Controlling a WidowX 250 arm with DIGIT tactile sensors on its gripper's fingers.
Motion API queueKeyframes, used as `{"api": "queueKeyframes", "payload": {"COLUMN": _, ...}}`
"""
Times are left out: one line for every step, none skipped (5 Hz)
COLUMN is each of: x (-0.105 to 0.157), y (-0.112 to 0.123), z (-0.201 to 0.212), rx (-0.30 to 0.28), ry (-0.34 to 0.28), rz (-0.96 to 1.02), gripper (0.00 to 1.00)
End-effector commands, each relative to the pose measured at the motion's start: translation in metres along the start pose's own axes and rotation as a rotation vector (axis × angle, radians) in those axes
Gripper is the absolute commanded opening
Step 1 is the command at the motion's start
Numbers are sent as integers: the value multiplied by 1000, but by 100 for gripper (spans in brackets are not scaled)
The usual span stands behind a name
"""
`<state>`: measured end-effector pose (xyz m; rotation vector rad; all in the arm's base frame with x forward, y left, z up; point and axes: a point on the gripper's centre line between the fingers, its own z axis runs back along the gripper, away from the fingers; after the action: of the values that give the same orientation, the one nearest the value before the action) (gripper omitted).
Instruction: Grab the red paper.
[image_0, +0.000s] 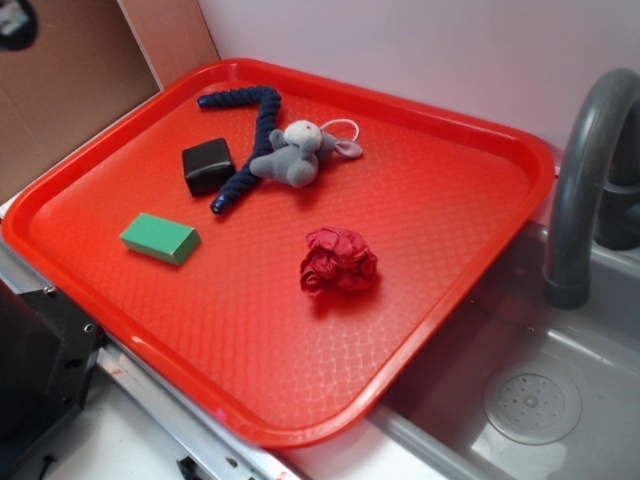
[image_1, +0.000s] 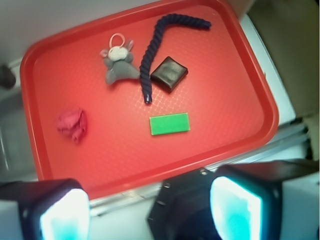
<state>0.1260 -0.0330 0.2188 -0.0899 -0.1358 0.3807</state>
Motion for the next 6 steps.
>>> {"api": "queueKeyframes", "payload": {"x": 18, "y": -52, "z": -54, "rx": -27, "ry": -10, "rz": 246, "gripper": 100}}
{"api": "queueKeyframes", "payload": {"x": 25, "y": -79, "z": -87, "rx": -80, "ry": 43, "rz": 248, "gripper": 100}}
{"api": "queueKeyframes", "payload": {"x": 31, "y": -97, "z": -121, "rx": -44, "ry": 34, "rz": 259, "gripper": 100}}
{"api": "queueKeyframes", "payload": {"x": 35, "y": -107, "z": -148, "rx": -28, "ry": 88, "rz": 266, "gripper": 100}}
{"api": "queueKeyframes", "payload": {"x": 34, "y": -113, "z": -170, "rx": -2, "ry": 108, "rz": 255, "gripper": 100}}
{"api": "queueKeyframes", "payload": {"x": 33, "y": -116, "z": -195, "rx": 51, "ry": 109, "rz": 243, "gripper": 100}}
